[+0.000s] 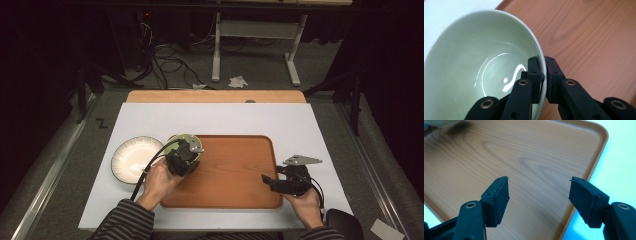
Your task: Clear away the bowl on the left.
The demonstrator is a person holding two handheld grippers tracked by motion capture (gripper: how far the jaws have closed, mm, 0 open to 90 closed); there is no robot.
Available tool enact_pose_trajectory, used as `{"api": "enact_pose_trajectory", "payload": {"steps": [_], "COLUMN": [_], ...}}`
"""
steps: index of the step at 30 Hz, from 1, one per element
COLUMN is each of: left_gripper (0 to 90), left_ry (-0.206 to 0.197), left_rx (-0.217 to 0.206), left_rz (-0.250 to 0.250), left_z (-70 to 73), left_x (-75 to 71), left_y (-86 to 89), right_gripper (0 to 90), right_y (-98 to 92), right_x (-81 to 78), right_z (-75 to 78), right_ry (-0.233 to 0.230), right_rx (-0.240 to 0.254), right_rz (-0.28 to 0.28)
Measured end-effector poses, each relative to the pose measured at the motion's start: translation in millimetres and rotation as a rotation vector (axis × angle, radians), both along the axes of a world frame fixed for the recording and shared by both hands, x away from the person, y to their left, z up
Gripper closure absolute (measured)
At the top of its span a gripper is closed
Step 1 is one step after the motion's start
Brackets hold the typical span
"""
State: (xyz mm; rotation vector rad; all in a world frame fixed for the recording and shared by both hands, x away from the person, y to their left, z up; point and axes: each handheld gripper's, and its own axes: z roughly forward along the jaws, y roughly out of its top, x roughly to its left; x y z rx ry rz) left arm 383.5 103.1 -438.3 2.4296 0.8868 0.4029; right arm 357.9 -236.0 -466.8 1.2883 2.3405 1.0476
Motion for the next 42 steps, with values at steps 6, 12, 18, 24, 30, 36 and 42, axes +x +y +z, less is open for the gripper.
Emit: {"api": "enact_pose_trajectory", "payload": {"steps": [6, 12, 18, 24, 30, 36, 42], "left_gripper": [84.6, 84.6, 84.6, 84.5, 84.5, 84.5, 84.5], "left_ry": [-0.002, 0.003, 0.0, -0.002, -0.001, -0.003, -0.016], "left_rx": [0.003, 0.008, 0.017, 0.033, 0.037, 0.046, 0.069], "left_rz": [-0.026, -0.052, -0.083, -0.12, -0.153, -0.179, -0.229], "left_z": [-0.9, -2.9, -3.4, -5.9, -7.5, -11.2, -13.8], "left_x": [-0.8, -0.3, -0.5, -1.8, -2.7, -3.0, -5.6], "left_y": [-8.0, -15.4, -22.7, -34.1, -44.3, -54.0, -66.6], "right_gripper": [34.0, 33.9, 33.9, 33.9, 33.9, 33.9, 33.8], "right_y": [-2.4, -5.0, -7.2, -10.0, -12.1, -15.4, -17.2], "right_x": [-2.3, -4.6, -7.6, -9.9, -12.4, -15.3, -17.9], "right_z": [0.1, 0.0, 0.0, -0.2, -0.1, -0.2, -0.6], "right_ry": [0.003, 0.003, 0.008, 0.004, 0.006, 0.008, 0.008], "right_rx": [-0.002, -0.001, -0.002, -0.002, -0.001, -0.002, -0.005], "right_rz": [-0.009, -0.022, -0.033, -0.042, -0.052, -0.062, -0.069]}}
